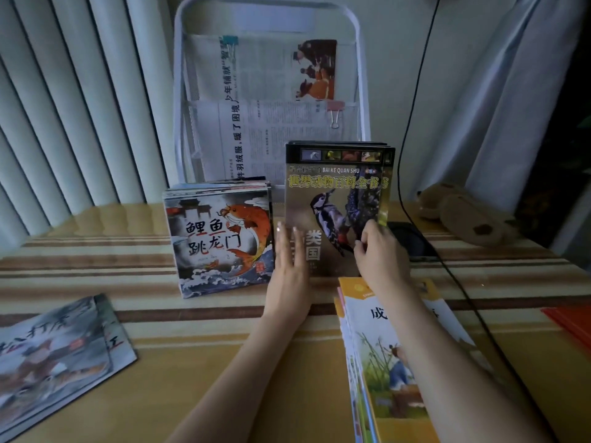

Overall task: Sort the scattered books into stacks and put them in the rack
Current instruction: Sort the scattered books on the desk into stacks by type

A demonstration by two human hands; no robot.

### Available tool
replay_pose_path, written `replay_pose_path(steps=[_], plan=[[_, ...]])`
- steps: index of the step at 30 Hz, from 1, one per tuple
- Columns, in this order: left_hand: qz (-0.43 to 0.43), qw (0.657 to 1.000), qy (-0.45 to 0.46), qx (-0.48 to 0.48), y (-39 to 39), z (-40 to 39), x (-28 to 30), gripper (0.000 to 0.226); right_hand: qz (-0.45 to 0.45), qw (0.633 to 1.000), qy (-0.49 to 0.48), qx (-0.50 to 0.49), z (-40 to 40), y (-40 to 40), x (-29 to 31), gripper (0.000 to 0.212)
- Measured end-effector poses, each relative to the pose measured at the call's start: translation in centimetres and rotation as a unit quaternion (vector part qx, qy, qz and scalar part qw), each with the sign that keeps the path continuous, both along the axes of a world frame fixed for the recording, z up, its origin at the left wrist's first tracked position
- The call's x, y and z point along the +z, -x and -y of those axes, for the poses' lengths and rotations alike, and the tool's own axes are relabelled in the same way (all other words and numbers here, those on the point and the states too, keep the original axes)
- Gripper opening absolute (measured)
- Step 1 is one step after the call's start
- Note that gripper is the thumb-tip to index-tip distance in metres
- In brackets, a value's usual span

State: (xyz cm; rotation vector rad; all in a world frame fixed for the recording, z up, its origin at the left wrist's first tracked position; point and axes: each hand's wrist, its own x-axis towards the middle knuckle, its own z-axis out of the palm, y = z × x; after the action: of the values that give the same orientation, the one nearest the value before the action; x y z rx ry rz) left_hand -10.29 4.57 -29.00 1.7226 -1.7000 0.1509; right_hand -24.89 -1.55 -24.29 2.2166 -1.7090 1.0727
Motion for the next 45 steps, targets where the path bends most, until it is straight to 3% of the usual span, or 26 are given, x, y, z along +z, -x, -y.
replay_pose_path(steps=[5,10,12,14,16,17,21,24,29,33,36,38,39,43,45], plan=[[0.033,0.999,0.030,0.024,-2.7,-6.9,1.1,0.081,0.010,0.995,0.080,0.056,-2.0,-1.0,1.9,0.022],[0.033,0.971,0.046,0.232,-14.4,-14.4,1.4,0.060,-0.069,0.975,0.086,0.190,-8.7,-6.9,3.6,0.012],[-0.025,0.939,0.000,0.343,-19.4,-17.5,0.6,0.054,-0.116,0.950,0.003,0.291,-12.4,-10.5,3.8,0.016],[-0.124,0.876,-0.071,0.460,-22.8,-20.2,0.2,0.065,-0.184,0.911,-0.111,0.351,-15.8,-14.5,3.3,0.027],[-0.212,0.822,-0.107,0.518,-23.9,-22.2,0.5,0.078,-0.220,0.875,-0.214,0.374,-18.3,-18.4,1.7,0.048],[-0.225,0.813,-0.105,0.527,-23.9,-22.6,0.5,0.079,-0.211,0.862,-0.257,0.382,-19.0,-20.3,0.5,0.057],[-0.269,0.857,-0.017,0.438,-23.4,-22.6,0.4,0.074,-0.062,0.868,-0.302,0.390,-20.9,-25.6,-4.1,0.063],[-0.330,0.849,0.056,0.409,-23.0,-22.7,1.1,0.067,0.081,0.849,-0.323,0.410,-21.1,-25.9,-4.4,0.055],[-0.419,0.792,0.161,0.414,-23.3,-23.5,2.2,0.055,0.299,0.756,-0.391,0.431,-19.7,-24.8,-4.2,0.048],[-0.543,0.721,0.189,0.388,-24.5,-23.8,1.4,0.048,0.484,0.575,-0.466,0.467,-18.7,-24.3,-3.4,0.047],[-0.640,0.721,0.147,0.220,-24.1,-23.4,1.6,0.025,0.544,0.530,-0.438,0.481,-17.5,-23.2,-2.7,0.051],[-0.682,0.713,0.133,0.096,-23.4,-23.1,2.0,0.016,0.557,0.542,-0.424,0.466,-16.8,-22.5,-2.7,0.048],[-0.672,0.724,0.136,0.076,-23.0,-22.9,2.3,0.014,0.549,0.566,-0.412,0.456,-16.6,-22.0,-2.5,0.045],[-0.606,0.773,0.163,0.096,-20.9,-22.1,3.3,0.016,0.382,0.775,-0.275,0.423,-15.6,-20.2,-2.0,0.029],[-0.564,0.802,0.177,0.092,-19.5,-20.6,4.5,0.015,0.373,0.815,-0.179,0.406,-14.7,-19.3,-1.8,0.028]])
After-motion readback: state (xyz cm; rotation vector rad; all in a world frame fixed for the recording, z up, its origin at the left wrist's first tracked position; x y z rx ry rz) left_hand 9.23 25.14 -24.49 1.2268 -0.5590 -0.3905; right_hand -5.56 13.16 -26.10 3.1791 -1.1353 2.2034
